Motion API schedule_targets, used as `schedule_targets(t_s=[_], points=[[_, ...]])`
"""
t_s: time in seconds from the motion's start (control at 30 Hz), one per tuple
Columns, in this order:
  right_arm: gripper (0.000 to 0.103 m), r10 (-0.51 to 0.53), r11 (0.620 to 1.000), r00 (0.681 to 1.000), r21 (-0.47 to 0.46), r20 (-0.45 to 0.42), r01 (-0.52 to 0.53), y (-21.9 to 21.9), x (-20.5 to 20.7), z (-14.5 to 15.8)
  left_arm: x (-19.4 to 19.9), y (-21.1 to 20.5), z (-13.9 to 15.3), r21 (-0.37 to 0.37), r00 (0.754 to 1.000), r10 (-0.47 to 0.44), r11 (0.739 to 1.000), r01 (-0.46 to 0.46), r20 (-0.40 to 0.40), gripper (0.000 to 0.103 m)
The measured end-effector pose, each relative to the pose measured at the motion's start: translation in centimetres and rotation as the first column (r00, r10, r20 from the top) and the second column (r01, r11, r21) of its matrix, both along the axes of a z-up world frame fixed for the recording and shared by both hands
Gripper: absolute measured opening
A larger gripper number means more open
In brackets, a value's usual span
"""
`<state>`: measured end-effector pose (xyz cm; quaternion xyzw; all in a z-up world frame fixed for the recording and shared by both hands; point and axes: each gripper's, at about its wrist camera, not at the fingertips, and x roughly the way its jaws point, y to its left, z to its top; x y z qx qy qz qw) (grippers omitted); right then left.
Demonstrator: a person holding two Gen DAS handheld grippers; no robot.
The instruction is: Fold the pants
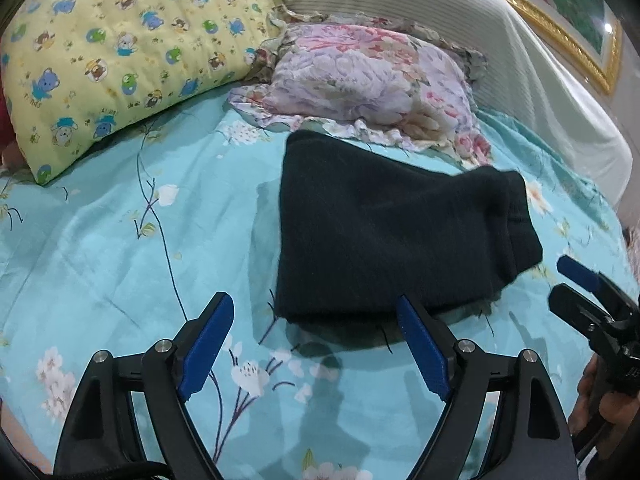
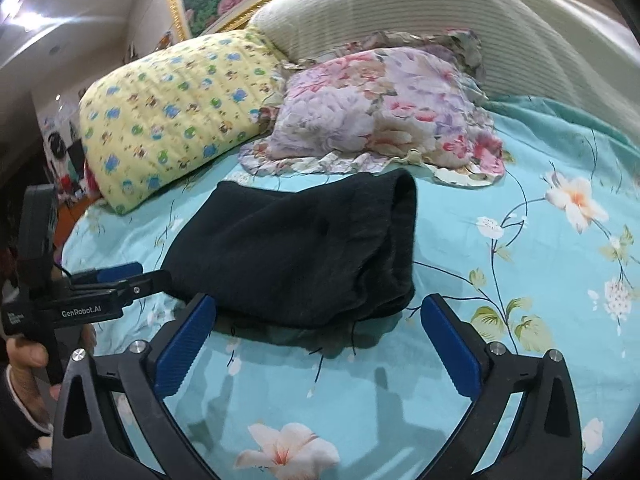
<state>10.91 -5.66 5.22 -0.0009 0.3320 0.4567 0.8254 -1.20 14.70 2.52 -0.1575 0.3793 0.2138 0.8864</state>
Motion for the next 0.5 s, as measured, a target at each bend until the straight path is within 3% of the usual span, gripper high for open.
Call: schedule_targets(t_s=[0.5], points=[[0.102,-0.024,0.999,0.999,-0.036,0.022,0.025,0.4,-1.7,-1.6,-0.8,-1.9,-1.3,0.055,1.0,0.001,0.998,0.0,-0.024,0.091]])
